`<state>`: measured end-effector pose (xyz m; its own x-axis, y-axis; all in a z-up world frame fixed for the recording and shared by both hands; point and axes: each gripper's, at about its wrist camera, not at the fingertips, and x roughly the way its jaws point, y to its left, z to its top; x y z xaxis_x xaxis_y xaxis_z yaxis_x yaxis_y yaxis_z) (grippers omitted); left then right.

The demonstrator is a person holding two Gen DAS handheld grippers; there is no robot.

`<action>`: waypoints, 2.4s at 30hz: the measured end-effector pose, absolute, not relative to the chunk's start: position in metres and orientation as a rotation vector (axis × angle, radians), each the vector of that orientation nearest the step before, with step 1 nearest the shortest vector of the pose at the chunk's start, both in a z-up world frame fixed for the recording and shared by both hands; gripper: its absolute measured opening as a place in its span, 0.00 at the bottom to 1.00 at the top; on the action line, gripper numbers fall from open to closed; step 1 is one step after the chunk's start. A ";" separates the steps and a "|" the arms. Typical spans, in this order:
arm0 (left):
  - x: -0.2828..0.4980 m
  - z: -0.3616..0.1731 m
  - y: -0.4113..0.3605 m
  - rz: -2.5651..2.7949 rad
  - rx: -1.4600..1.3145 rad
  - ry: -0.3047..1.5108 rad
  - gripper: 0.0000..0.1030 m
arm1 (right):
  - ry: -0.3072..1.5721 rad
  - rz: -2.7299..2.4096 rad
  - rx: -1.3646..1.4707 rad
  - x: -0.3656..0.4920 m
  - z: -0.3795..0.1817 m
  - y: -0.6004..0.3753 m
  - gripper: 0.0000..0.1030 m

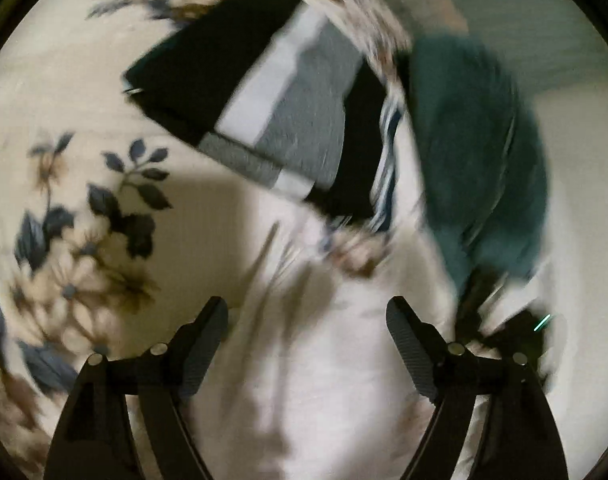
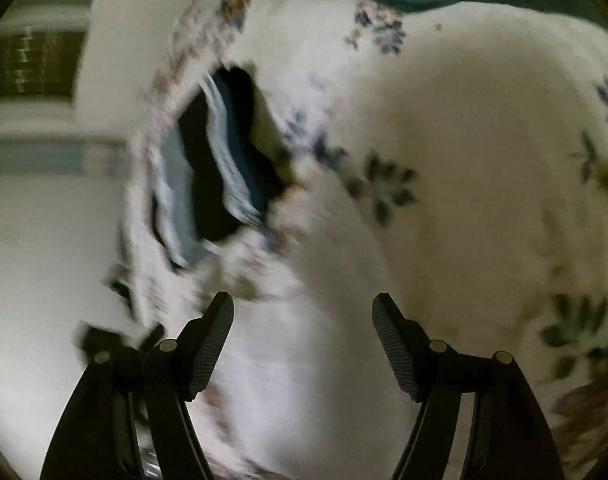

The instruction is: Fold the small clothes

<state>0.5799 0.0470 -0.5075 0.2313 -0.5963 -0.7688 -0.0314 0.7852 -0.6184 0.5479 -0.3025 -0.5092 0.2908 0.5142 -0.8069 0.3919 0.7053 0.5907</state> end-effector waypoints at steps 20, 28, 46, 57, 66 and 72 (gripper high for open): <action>0.564 -0.524 0.080 -0.432 -0.563 1.337 0.17 | 1.431 -0.044 0.528 0.556 -0.529 -0.268 0.18; 0.500 -0.535 0.063 -0.453 -0.447 1.423 0.16 | 1.483 -0.012 0.689 0.496 -0.531 -0.268 0.45; 0.487 -0.535 0.115 -0.412 -0.658 1.401 0.20 | 1.486 -0.095 0.554 0.494 -0.514 -0.267 0.13; 0.507 -0.538 0.047 -0.481 -0.441 1.412 0.16 | 1.532 -0.062 0.668 0.501 -0.543 -0.262 0.50; 0.484 -0.531 0.070 -0.356 -0.373 1.388 0.07 | 1.395 -0.097 0.532 0.500 -0.502 -0.256 0.08; 0.488 -0.530 0.070 -0.383 -0.420 1.396 0.09 | 1.513 -0.076 0.494 0.511 -0.523 -0.251 0.09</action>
<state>0.4882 0.0702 -0.5296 0.1358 -0.4951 -0.8582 0.0118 0.8669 -0.4983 0.5107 -0.2506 -0.5230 0.0760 0.2530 -0.9645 0.3486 0.8995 0.2634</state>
